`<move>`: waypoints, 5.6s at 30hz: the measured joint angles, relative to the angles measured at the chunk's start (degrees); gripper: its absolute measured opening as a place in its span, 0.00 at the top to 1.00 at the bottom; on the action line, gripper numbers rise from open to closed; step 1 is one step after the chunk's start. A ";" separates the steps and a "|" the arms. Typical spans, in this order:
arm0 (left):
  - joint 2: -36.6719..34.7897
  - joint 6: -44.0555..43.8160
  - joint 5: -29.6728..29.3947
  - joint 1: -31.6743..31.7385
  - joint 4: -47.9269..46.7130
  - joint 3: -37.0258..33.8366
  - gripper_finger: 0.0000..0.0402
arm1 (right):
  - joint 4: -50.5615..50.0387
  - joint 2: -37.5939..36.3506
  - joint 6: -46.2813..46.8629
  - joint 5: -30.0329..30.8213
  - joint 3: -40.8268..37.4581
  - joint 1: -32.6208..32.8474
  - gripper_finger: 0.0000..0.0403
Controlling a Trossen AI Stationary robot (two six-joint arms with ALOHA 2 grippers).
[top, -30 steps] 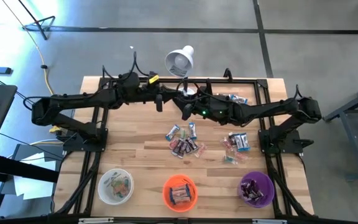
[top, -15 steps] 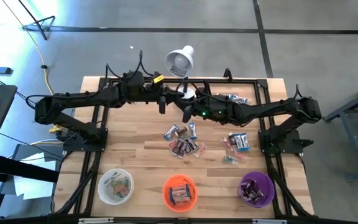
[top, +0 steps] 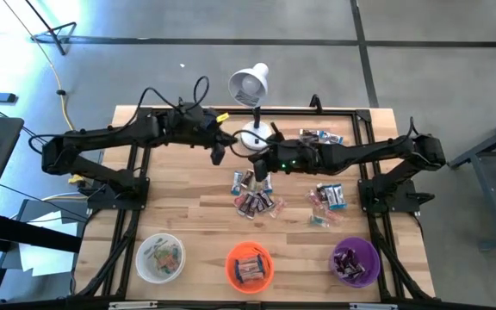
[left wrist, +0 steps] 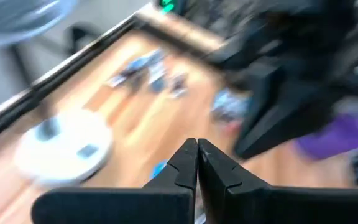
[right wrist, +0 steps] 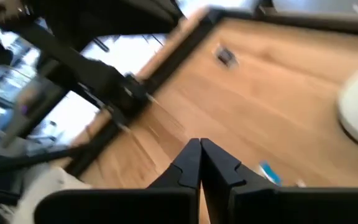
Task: Organize candy in baskets
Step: Put the brown chocolate bar into the purple bucket
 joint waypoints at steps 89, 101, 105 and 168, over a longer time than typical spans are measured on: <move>22.46 56.84 -14.20 31.29 -27.98 -6.64 0.65 | -30.31 -0.04 -14.93 -15.39 0.00 -10.95 0.82; 22.46 56.15 -13.07 28.78 -27.64 -6.64 0.65 | -29.58 -0.04 -14.82 -15.34 0.00 -10.95 0.82; 22.46 57.32 -14.03 29.27 -26.96 -6.64 0.65 | -29.56 -0.04 -14.98 -15.30 0.00 -10.95 0.82; 27.23 51.35 -10.47 28.68 -32.40 -3.61 0.65 | -29.43 -0.04 -16.77 -12.50 0.00 -12.87 0.82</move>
